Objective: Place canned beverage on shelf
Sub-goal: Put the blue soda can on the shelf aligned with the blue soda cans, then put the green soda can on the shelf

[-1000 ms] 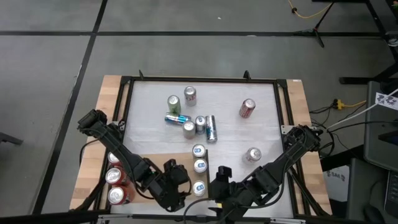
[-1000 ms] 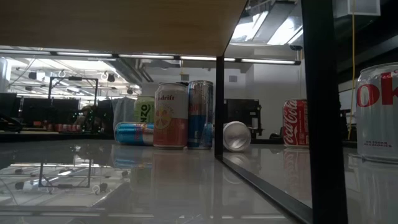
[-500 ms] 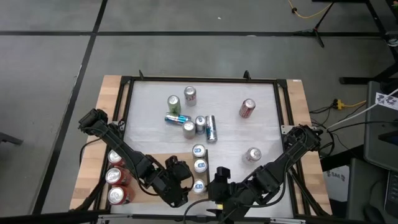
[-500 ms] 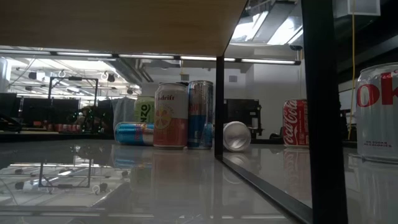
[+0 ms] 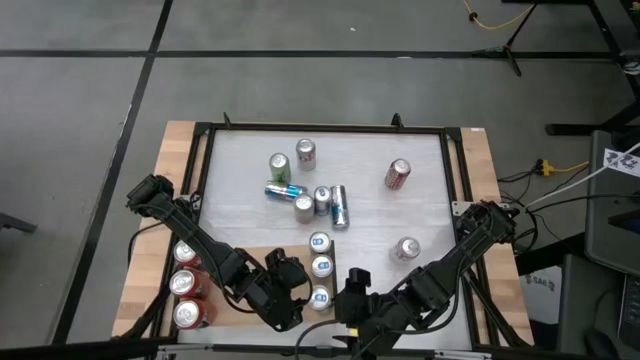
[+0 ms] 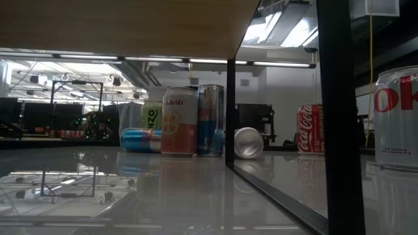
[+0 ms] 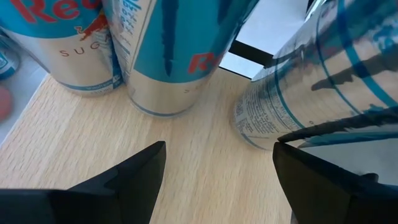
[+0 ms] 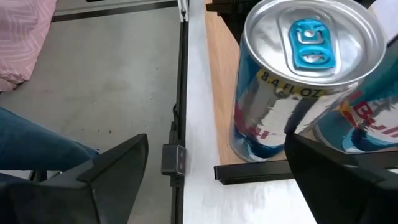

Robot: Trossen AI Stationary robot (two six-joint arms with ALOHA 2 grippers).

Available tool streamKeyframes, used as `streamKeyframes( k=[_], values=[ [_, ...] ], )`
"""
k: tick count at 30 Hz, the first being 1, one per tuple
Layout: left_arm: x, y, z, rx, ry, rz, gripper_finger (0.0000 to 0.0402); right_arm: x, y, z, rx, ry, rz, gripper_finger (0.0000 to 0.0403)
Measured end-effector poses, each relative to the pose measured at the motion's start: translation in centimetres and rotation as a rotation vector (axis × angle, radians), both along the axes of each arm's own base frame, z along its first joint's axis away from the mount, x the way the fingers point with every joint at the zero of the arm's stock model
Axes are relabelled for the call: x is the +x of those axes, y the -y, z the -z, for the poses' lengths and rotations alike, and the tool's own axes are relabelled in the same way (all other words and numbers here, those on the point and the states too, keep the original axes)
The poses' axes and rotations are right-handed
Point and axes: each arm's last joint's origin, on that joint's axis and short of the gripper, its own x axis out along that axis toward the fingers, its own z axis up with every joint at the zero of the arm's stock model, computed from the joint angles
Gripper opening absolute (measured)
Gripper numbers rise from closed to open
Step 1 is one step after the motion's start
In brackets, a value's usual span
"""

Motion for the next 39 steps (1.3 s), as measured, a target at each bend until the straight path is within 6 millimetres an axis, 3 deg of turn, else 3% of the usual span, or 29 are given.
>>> streamKeyframes(
  k=[21, 31, 39],
  values=[
    [-1.1, 0.4, -0.4, -0.024, -0.044, 0.051, 0.0295, -0.4, 0.3, -0.2, -0.011, -0.018, 0.004, 0.0367],
    [-3.8, -1.7, -3.9, -0.028, -0.037, 0.051, 0.0295, -1.4, 1.1, -1.5, -0.002, -0.019, 0.001, 0.0367],
    [-6.2, -5.1, -6.2, 0.017, -0.088, 0.024, 0.0295, -2.5, 2.0, -2.7, -0.006, -0.039, -0.006, 0.0367]
  ],
)
